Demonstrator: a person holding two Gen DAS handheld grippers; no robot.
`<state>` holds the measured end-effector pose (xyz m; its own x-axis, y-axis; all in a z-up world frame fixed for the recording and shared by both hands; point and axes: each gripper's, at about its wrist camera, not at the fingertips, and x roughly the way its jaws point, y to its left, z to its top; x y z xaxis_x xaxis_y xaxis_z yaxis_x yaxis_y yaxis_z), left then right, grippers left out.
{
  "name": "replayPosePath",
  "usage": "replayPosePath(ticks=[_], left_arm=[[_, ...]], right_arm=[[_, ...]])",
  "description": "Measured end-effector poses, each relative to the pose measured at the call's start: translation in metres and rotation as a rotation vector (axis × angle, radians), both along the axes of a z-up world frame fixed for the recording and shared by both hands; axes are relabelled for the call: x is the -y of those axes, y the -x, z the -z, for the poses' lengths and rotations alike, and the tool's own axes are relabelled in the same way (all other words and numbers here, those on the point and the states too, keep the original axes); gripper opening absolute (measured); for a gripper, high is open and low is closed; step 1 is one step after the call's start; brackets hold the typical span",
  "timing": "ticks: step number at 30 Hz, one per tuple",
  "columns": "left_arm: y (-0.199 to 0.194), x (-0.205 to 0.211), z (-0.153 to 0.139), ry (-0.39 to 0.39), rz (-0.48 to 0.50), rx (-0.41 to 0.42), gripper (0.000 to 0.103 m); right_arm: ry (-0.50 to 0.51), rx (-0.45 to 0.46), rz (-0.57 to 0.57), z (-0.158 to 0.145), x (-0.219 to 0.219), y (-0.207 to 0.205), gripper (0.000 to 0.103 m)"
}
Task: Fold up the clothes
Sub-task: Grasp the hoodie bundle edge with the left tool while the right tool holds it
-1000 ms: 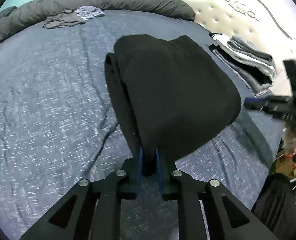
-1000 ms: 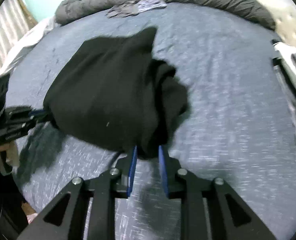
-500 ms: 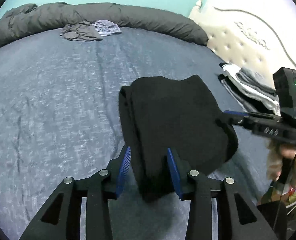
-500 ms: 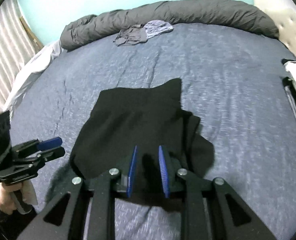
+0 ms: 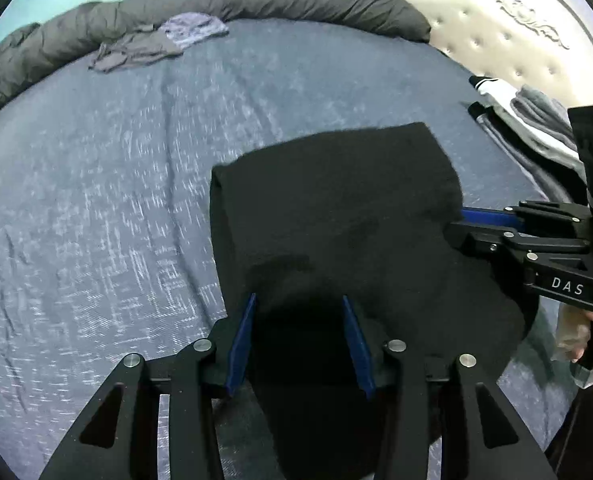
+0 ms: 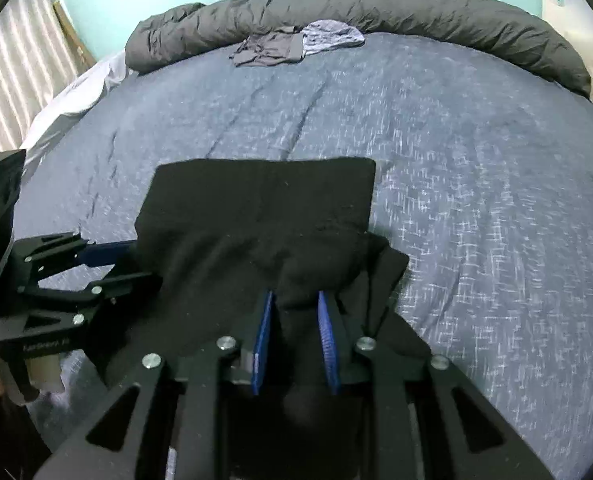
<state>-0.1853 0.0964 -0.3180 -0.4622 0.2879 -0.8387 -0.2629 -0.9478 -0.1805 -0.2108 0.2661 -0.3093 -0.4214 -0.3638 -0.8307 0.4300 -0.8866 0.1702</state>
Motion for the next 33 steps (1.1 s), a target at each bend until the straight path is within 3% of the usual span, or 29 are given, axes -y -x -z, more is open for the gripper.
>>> replayPosePath(ticks=[3, 6, 9, 11, 14, 16, 22, 27, 30, 33], left_arm=[[0.001, 0.001, 0.004, -0.015, -0.013, 0.016, 0.048], [-0.001, 0.005, -0.021, -0.019, -0.034, -0.032, 0.048], [0.007, 0.007, -0.039, -0.013, -0.053, -0.064, 0.048], [0.018, 0.006, -0.041, 0.002, -0.059, -0.058, 0.048], [0.033, 0.004, -0.030, 0.018, -0.068, -0.012, 0.048], [0.040, 0.004, -0.020, 0.016, -0.070, 0.018, 0.050], [0.047, 0.002, 0.001, 0.011, -0.076, 0.071, 0.051], [0.035, 0.014, -0.024, -0.013, -0.097, 0.053, 0.052], [0.020, 0.033, -0.036, -0.058, -0.132, 0.060, 0.056], [0.003, 0.049, -0.038, -0.117, -0.160, 0.097, 0.064]], right_arm=[[0.015, 0.016, -0.005, 0.009, -0.004, 0.000, 0.021], [0.081, -0.006, -0.002, -0.015, -0.014, 0.001, 0.021], [0.100, -0.081, -0.014, -0.045, -0.016, 0.004, 0.021], [0.082, -0.065, -0.028, -0.049, -0.009, 0.017, 0.021], [0.027, -0.020, -0.047, -0.038, 0.005, 0.031, 0.021], [-0.012, 0.018, -0.033, -0.024, 0.008, 0.038, 0.014], [-0.041, 0.081, 0.013, 0.003, 0.005, 0.048, 0.011], [0.053, 0.100, 0.049, -0.021, -0.008, 0.049, 0.008], [0.106, 0.080, 0.089, -0.044, -0.028, 0.034, 0.016], [0.184, 0.135, 0.130, -0.046, -0.057, 0.011, 0.044]])
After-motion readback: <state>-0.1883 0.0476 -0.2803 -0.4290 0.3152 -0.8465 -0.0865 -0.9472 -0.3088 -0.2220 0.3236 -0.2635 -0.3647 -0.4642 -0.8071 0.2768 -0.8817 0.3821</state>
